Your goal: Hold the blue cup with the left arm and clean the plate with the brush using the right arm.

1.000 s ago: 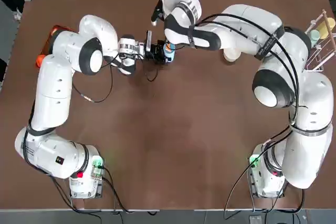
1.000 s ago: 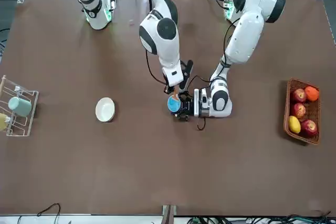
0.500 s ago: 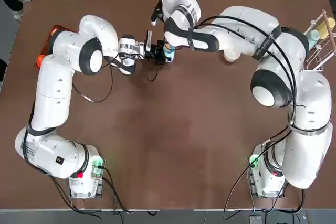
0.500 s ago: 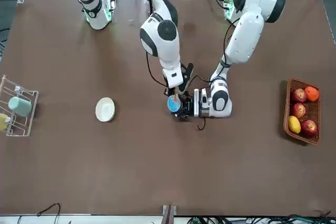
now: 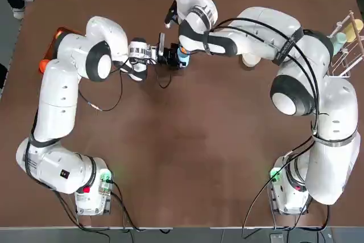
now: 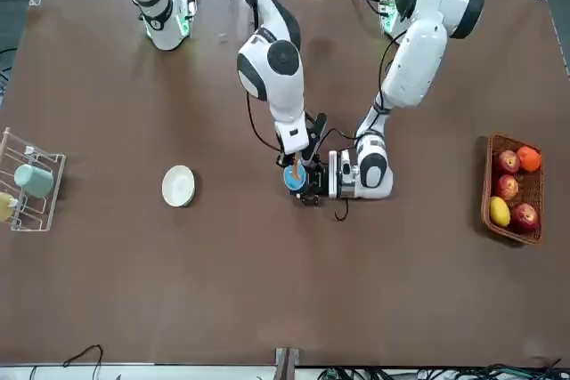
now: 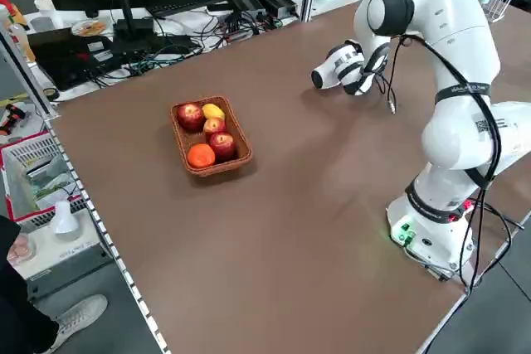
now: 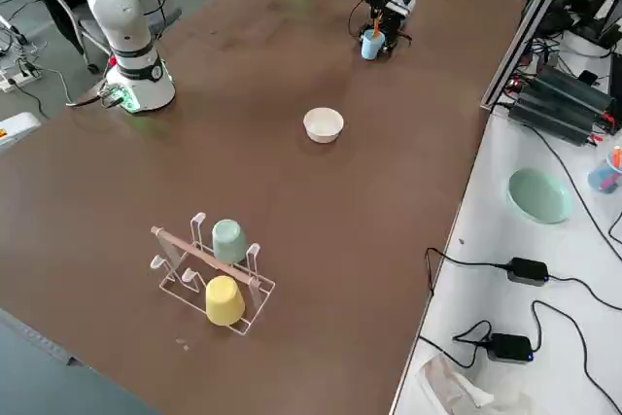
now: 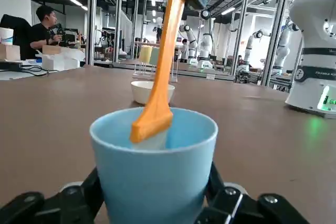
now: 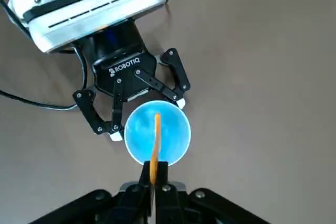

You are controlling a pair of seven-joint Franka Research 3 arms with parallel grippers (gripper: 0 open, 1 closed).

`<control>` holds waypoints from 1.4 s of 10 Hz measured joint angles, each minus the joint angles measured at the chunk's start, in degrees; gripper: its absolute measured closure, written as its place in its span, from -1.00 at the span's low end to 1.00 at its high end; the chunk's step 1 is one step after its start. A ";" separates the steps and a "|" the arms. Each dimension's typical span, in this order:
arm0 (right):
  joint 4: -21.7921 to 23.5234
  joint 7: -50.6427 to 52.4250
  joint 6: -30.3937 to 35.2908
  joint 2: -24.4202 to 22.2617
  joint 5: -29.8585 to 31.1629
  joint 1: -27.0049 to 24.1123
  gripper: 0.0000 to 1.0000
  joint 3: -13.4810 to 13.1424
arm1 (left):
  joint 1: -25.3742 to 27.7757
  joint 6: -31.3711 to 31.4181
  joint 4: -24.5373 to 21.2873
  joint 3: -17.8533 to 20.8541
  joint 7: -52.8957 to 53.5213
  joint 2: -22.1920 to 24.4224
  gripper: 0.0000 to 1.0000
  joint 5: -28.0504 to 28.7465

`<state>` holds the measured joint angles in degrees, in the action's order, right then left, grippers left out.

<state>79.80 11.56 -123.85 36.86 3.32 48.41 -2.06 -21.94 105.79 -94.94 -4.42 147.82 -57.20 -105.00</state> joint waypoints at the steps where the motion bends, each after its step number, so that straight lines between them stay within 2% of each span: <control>1: 0.00 -1.91 0.00 0.00 0.01 0.12 0.91 0.32 | -0.15 0.00 0.01 0.00 0.00 0.00 -0.54 -0.02; 4: 0.01 -6.84 -0.81 0.02 0.16 0.60 0.91 0.50 | -0.31 0.00 0.05 0.00 0.00 0.00 -0.54 -0.06; 6: 0.76 -6.52 -3.99 0.16 1.90 0.49 0.91 0.15 | -0.31 0.00 0.05 0.03 0.00 0.00 -0.54 -0.07; 8: 1.67 -5.56 -4.15 0.32 2.47 0.24 0.91 -0.22 | -0.31 0.00 0.08 0.06 0.00 0.00 -0.53 -0.07; 14: 2.00 -8.84 0.42 0.27 2.42 0.42 0.91 0.27 | -0.34 0.00 0.17 0.15 0.07 0.00 -0.37 -0.07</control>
<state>81.81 2.72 -123.43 37.12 5.75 48.83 -1.78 -22.28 105.79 -94.76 -4.27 147.89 -57.20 -105.06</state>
